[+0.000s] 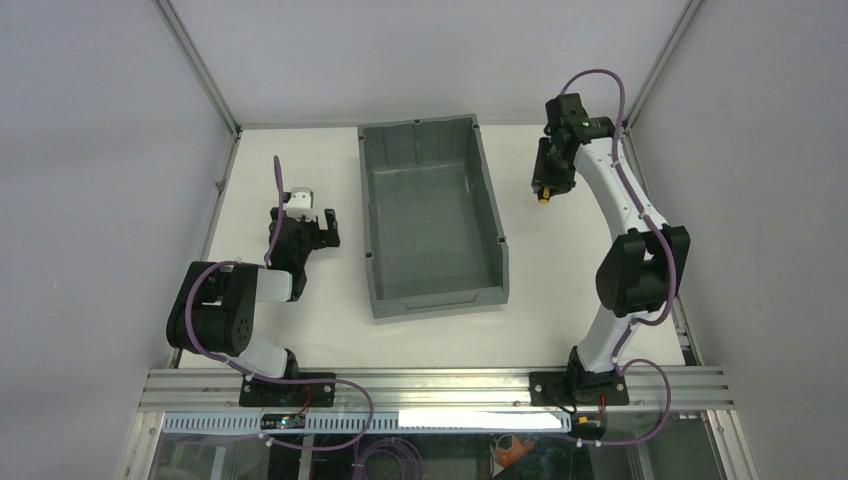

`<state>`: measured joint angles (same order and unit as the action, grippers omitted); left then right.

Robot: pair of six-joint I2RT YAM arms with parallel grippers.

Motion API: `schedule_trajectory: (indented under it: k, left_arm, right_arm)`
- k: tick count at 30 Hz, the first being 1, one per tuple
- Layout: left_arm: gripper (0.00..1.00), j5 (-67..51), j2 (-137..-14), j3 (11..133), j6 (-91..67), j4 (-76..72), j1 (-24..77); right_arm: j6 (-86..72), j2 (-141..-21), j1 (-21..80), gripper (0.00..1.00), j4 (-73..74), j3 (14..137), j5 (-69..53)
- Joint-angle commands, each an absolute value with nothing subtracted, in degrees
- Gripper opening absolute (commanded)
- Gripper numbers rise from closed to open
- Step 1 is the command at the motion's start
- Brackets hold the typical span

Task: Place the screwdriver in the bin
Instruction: Place the screwdriver in the bin.

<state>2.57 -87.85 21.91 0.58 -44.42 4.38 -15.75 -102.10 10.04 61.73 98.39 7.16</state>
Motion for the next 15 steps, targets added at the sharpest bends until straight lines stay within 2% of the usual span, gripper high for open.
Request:
schedule_trajectory:
  k: [1,15]
  left_arm:
    - [0.99,1.67,-86.22,21.97,0.13,-46.05,3.78]
    - [0.99,1.66,-86.21,21.97,0.14,-46.0,3.78]
  right_arm:
    - [-15.44,-97.46,12.18,0.18,64.42,103.93,7.13]
    - [-17.44,-94.59,23.42,0.18,66.04,113.67,0.84]
